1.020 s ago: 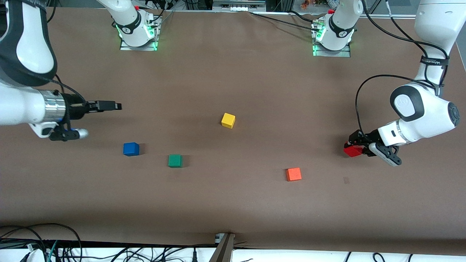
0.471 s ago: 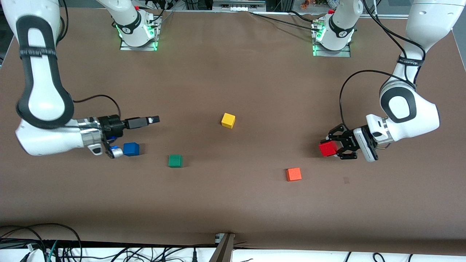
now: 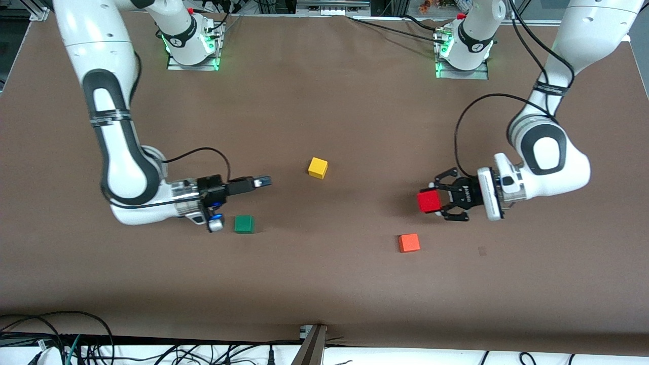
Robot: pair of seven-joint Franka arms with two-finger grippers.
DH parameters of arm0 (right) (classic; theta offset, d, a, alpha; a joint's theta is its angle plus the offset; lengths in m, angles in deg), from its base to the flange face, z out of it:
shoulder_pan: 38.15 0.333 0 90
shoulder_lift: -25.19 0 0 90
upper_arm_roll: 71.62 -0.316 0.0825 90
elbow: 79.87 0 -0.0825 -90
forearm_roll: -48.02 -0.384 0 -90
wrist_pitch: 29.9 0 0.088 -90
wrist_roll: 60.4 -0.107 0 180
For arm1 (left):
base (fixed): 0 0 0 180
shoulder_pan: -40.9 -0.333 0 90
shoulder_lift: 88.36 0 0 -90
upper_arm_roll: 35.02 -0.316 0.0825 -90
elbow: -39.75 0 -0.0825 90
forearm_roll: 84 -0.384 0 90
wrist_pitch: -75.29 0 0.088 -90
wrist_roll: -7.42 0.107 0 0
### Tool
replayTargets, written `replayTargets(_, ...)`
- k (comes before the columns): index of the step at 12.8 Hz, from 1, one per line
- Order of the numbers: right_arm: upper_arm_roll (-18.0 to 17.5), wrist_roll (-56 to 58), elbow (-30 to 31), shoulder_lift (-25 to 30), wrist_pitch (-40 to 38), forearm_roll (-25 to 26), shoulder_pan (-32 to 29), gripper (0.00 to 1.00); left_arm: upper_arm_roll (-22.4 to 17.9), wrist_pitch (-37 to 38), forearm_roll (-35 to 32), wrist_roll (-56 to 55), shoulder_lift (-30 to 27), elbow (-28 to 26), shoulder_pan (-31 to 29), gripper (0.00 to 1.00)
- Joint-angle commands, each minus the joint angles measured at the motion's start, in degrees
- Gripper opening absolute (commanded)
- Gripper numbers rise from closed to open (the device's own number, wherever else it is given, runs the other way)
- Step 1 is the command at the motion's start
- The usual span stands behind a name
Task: Pass red block to right arm, stack on blue
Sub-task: 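Carry the red cube toward the right gripper while the right gripper approaches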
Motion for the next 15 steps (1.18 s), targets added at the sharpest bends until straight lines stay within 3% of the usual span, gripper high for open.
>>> replayTargets(1, 0.2, 6.24, 0.8, -2.56, 1.81, -8.04, 2.64, 1.0, 3.92, 0.88, 7.14, 8.15, 3.8, 2.0, -0.21, 0.0)
replayTargets(3, 0.2, 8.28, 0.98, -3.53, 2.68, -13.24, 5.02, 1.0, 6.3, 0.79, 11.8, 13.34, 6.35, 2.79, 0.39, 0.0)
replayTargets(7, 0.2, 10.65, 0.98, -3.71, 8.3, -22.03, 10.73, 1.0, 6.4, 0.26, 27.52, 26.17, 9.52, 3.94, 7.77, 0.0)
replayTargets(12, 0.2, 11.19, 0.81, -3.54, 11.48, -24.06, 12.67, 1.0, 6.31, -0.61, 34.48, 32.23, 11.46, 4.64, 12.35, 0.01)
replayTargets(15, 0.2, 11.19, 0.63, -3.45, 13.94, -25.3, 14.42, 1.0, 6.31, -0.79, 34.94, 32.7, 11.46, 4.64, 12.88, 0.0)
